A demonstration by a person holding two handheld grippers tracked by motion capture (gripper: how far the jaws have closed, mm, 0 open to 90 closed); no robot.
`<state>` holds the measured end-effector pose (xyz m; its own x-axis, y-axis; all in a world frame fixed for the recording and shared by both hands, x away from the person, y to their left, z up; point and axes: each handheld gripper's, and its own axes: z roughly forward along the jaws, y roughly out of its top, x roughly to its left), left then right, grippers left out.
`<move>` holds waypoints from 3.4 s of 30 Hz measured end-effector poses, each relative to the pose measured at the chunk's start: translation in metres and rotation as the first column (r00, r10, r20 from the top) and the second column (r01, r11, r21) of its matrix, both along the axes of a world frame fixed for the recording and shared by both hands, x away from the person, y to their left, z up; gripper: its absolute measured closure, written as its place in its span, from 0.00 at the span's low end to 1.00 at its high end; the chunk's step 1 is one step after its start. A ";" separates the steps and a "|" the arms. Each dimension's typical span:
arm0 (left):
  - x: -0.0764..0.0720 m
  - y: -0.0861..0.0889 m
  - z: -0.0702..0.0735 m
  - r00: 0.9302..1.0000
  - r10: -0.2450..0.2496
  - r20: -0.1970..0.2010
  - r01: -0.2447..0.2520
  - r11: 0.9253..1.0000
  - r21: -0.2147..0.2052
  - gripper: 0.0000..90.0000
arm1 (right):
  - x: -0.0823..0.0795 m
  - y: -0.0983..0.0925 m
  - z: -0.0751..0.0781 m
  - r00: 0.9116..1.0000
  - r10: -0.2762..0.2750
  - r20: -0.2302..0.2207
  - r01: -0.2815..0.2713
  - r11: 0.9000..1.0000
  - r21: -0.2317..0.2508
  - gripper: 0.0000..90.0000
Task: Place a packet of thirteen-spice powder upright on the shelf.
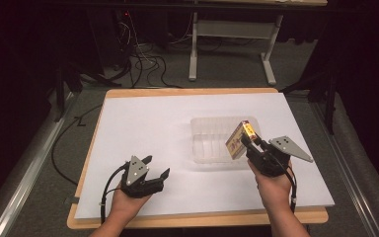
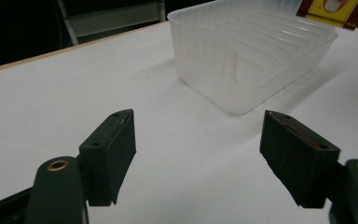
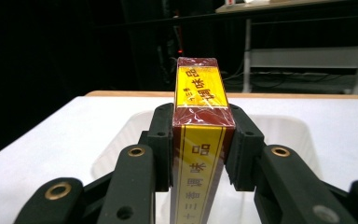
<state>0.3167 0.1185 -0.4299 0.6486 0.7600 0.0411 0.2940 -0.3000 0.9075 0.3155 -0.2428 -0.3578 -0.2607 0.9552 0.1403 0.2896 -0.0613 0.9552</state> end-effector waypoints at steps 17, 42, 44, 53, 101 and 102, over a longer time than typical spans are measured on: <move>-0.004 -0.003 0.000 0.999 -0.026 0.022 0.025 0.999 0.024 0.28 | 0.043 0.001 -0.001 0.993 -0.120 0.001 0.120 0.990 -0.076 0.76; -0.007 -0.006 -0.001 0.999 -0.047 0.017 0.046 0.998 0.039 0.28 | 0.070 0.015 -0.015 0.980 -0.198 -0.034 0.193 0.975 -0.114 0.76; -0.007 -0.006 -0.001 0.999 -0.049 0.016 0.048 0.998 0.040 0.28 | 0.070 0.015 -0.016 0.978 -0.204 -0.034 0.198 0.973 -0.114 0.76; -0.007 -0.007 -0.002 0.998 -0.055 0.012 0.055 0.997 0.048 0.28 | 0.070 0.016 -0.021 0.975 -0.219 -0.040 0.213 0.971 -0.107 0.76; -0.008 -0.008 -0.004 0.998 -0.063 0.011 0.062 0.996 0.061 0.28 | 0.072 0.026 -0.056 0.986 -0.131 -0.100 0.116 0.983 -0.144 0.43; -0.007 -0.008 -0.004 0.998 -0.063 0.010 0.063 0.996 0.061 0.28 | 0.071 0.026 -0.055 0.988 -0.116 -0.100 0.101 0.985 -0.141 0.40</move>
